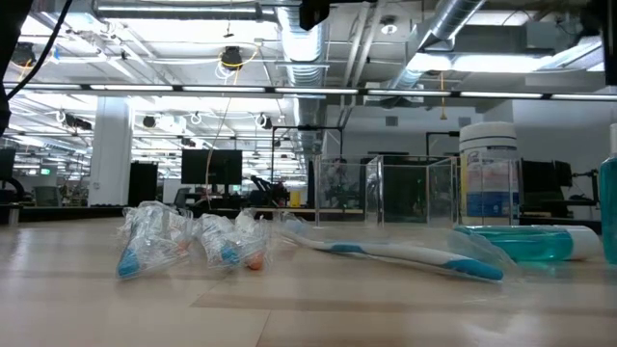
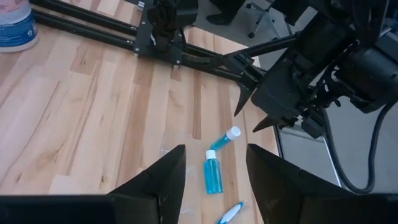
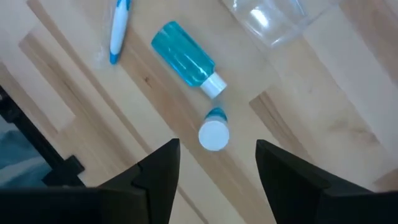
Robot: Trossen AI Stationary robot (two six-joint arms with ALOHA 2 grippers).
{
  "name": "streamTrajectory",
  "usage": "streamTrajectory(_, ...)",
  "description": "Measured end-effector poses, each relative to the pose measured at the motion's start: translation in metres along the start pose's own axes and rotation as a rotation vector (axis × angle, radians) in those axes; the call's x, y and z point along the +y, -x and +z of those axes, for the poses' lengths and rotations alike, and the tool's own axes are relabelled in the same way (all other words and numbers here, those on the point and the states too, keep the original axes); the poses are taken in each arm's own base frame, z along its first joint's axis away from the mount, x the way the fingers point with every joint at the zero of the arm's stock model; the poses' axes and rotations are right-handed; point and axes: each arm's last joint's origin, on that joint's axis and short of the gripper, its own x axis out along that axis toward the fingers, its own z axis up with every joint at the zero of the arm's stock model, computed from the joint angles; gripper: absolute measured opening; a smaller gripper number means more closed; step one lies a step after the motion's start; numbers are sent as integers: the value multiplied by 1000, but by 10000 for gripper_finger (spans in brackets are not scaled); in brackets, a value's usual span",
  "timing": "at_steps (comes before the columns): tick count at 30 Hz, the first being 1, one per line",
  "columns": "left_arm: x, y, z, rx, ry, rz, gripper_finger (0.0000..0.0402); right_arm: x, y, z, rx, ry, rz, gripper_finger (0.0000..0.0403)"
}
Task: Pick & Place toothbrushing station
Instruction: Put the right blue mouthwash into the transparent organizer
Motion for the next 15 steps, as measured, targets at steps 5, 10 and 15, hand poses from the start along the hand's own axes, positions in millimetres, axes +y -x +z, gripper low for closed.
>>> streamTrajectory(5, 0, 0, 0, 0, -19, -1, 162, 0, -15, -1, 40, -8, 50, 200)
streamTrajectory(10, 0, 0, 0, 1, -25, 0, 161, -2, -21, -1, 51, -18, 50, 200)
streamTrajectory(15, 0, 0, 0, 0, -28, 0, 161, -3, -22, 3, 55, 2, 49, 199)
